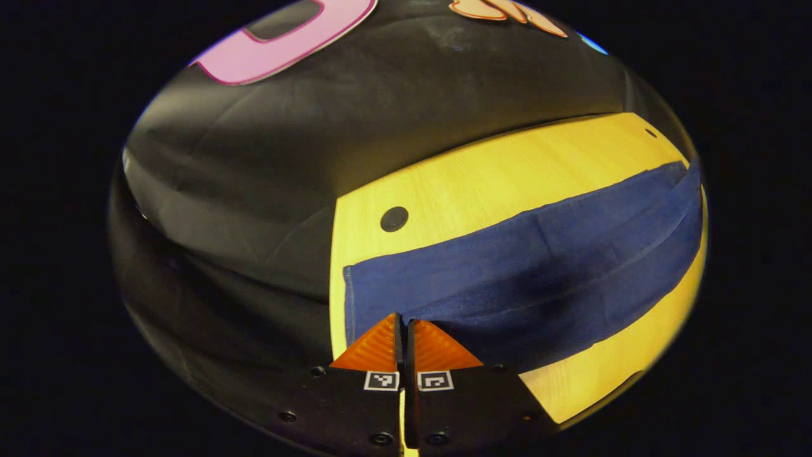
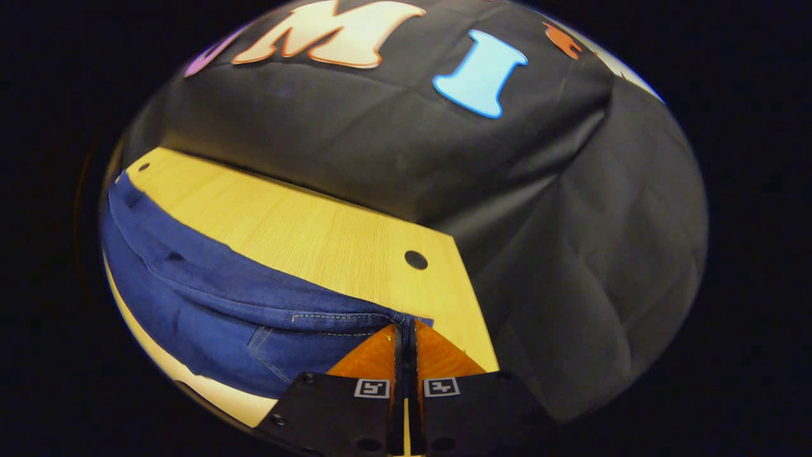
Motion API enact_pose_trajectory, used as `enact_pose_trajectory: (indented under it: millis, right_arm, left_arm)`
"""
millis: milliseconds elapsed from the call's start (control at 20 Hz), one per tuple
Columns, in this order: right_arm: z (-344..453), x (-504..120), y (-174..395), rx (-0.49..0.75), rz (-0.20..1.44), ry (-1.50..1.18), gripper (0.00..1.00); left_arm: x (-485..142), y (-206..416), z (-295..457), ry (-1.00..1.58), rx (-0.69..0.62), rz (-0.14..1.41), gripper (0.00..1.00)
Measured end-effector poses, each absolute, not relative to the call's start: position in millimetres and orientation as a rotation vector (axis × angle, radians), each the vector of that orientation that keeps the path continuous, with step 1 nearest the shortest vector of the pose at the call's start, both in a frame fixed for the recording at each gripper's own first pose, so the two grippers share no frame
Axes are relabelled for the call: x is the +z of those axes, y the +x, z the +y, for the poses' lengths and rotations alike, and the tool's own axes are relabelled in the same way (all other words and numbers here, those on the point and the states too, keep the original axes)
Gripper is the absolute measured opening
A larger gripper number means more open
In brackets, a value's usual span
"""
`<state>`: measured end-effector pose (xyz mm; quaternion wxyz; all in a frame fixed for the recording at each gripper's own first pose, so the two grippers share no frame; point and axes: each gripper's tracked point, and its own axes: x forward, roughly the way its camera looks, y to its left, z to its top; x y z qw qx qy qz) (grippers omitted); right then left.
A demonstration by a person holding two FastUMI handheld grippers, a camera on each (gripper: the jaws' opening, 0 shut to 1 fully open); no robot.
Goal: Grasp the waist and the cuffs of the jeans and fold them to make the two legs overlap; first hold the waist and fold one-third of the jeans toward the cuffs, then hold the cuffs and fold the remaining one-third in the same direction to finish folding.
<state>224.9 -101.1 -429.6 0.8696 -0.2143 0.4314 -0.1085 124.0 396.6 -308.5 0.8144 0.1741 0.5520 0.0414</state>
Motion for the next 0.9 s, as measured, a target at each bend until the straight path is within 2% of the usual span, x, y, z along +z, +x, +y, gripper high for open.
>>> enact_pose_trajectory:
  millis: [300, 350, 400, 500, 600, 650, 900]
  right_arm:
    - [-105.7, -472.3, 242.9, -0.326, 0.951, -0.367, 0.07]
    - [-114.4, -470.6, 245.2, -0.381, 0.925, -0.391, 0.23]
    - [-122.7, -463.4, 245.6, -0.416, 0.906, -0.422, 0.48]
    - [-126.3, -442.3, 243.9, -0.451, 0.852, -0.422, 0.99]
    - [-128.2, -428.3, 235.4, -0.459, 0.826, -0.4, 1.0]
    - [-131.3, -425.1, 226.6, -0.457, 0.826, -0.374, 1.0]
    - [-144.1, -444.1, 172.6, -0.485, 0.883, -0.146, 1.0]
  left_arm:
    - [-350.6, 156.1, 398.1, 0.361, 0.06, 1.176, 0.0]
    - [-347.6, 167.4, 394.0, 0.346, 0.079, 1.107, 0.0]
    - [-332.4, 181.2, 388.2, 0.333, 0.11, 1.001, 0.07]
    - [-297.2, 206.0, 384.3, 0.313, 0.174, 0.833, 0.54]
    - [-280.5, 213.8, 365.7, 0.25, 0.16, 0.781, 1.0]
    - [-272.1, 216.6, 368.1, 0.227, 0.158, 0.784, 0.95]
    - [-238.1, 223.0, 360.5, 0.058, 0.166, 0.66, 0.96]
